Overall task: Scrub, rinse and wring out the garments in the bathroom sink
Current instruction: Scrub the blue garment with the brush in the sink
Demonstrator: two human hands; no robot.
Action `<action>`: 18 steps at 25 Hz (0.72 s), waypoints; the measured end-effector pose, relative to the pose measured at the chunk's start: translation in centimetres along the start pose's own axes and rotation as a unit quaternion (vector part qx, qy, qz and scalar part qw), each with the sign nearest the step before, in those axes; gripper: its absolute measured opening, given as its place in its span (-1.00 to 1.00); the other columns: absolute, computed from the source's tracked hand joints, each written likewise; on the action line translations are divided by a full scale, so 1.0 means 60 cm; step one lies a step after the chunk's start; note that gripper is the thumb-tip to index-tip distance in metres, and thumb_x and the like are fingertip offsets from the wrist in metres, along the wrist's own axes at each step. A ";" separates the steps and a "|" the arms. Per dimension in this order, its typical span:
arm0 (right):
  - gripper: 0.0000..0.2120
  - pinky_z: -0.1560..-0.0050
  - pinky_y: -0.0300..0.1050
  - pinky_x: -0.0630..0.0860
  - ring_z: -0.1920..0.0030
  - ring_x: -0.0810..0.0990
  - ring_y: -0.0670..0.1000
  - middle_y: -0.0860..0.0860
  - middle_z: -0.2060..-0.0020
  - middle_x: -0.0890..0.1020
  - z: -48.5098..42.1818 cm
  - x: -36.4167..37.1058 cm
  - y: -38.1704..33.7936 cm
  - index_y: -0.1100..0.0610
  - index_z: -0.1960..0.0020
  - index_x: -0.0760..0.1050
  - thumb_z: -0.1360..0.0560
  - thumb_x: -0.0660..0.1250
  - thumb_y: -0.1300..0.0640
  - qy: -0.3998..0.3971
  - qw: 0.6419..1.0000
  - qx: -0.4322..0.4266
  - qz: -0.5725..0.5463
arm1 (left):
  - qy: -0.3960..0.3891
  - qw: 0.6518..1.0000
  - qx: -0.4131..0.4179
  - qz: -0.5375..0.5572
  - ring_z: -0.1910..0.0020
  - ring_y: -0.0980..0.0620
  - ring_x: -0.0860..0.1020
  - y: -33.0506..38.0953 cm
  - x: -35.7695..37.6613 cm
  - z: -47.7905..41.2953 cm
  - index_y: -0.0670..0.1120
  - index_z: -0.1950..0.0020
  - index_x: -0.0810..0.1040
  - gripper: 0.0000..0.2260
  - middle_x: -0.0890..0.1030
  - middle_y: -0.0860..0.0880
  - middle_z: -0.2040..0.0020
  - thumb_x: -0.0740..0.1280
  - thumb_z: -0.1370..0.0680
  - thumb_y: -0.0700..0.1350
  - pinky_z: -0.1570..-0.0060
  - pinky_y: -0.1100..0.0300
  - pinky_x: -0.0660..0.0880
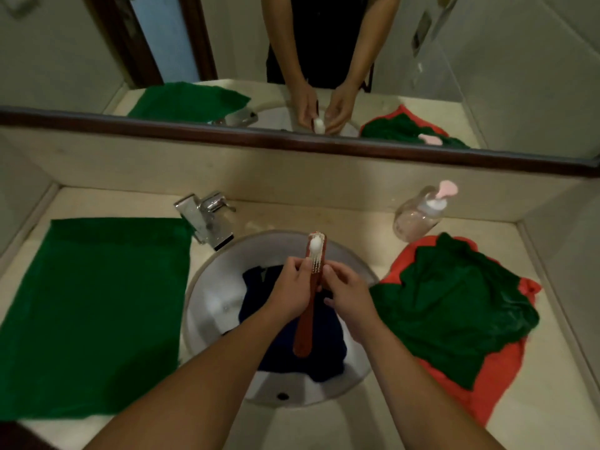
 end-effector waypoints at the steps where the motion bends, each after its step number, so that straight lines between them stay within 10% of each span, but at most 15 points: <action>1: -0.84 0.06 -0.02 0.62 -0.02 0.70 -0.02 -0.06 0.03 0.73 0.002 0.020 0.013 -0.03 -0.15 0.62 -0.69 0.26 0.04 0.003 0.999 0.028 -0.034 | -0.001 1.000 -0.003 -0.026 0.08 0.02 0.61 -0.017 -0.014 -0.001 -0.05 -0.09 0.45 -0.73 0.61 -0.06 0.01 0.09 -0.72 0.10 0.09 0.11 0.54; 8: -0.76 0.26 -0.02 0.60 0.25 0.67 0.12 0.17 0.09 0.70 0.002 0.112 0.047 0.04 -0.25 0.55 -0.71 0.20 -0.03 -0.006 0.974 0.123 -0.189 | 0.015 0.985 0.017 -0.173 -0.18 -0.02 0.52 -0.113 -0.086 -0.048 0.23 0.12 0.60 -0.47 0.45 0.07 -0.15 0.00 -0.44 0.53 -0.28 -0.19 0.44; 12: -0.75 0.30 -0.04 0.58 0.35 0.57 0.04 0.13 0.11 0.60 -0.012 0.131 0.088 0.02 -0.30 0.55 -0.71 0.21 -0.02 0.031 0.961 0.152 -0.228 | -0.021 0.965 0.078 -0.250 -0.11 -0.07 0.58 -0.141 -0.126 -0.070 0.05 -0.07 0.65 -0.53 0.65 -0.02 -0.11 -0.01 -0.62 0.22 -0.20 -0.13 0.47; 18: -0.69 0.46 -0.09 0.50 0.45 0.56 0.06 0.12 0.19 0.65 -0.035 0.130 0.186 -0.06 -0.35 0.50 -0.62 0.38 0.01 0.167 0.978 0.124 -0.029 | -0.128 0.812 0.150 -0.549 -0.64 -0.05 -0.13 -0.253 -0.113 -0.158 -0.13 -0.66 -0.07 -0.48 -0.09 -0.10 -0.67 -0.06 -0.73 -0.02 -0.59 -0.02 -0.18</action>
Point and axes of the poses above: each hand's wrist, its own z-axis away from the middle knuckle, its own x-axis out of the palm, y = z × x, the point moved 2 cm from there along -z, towards the middle knuckle
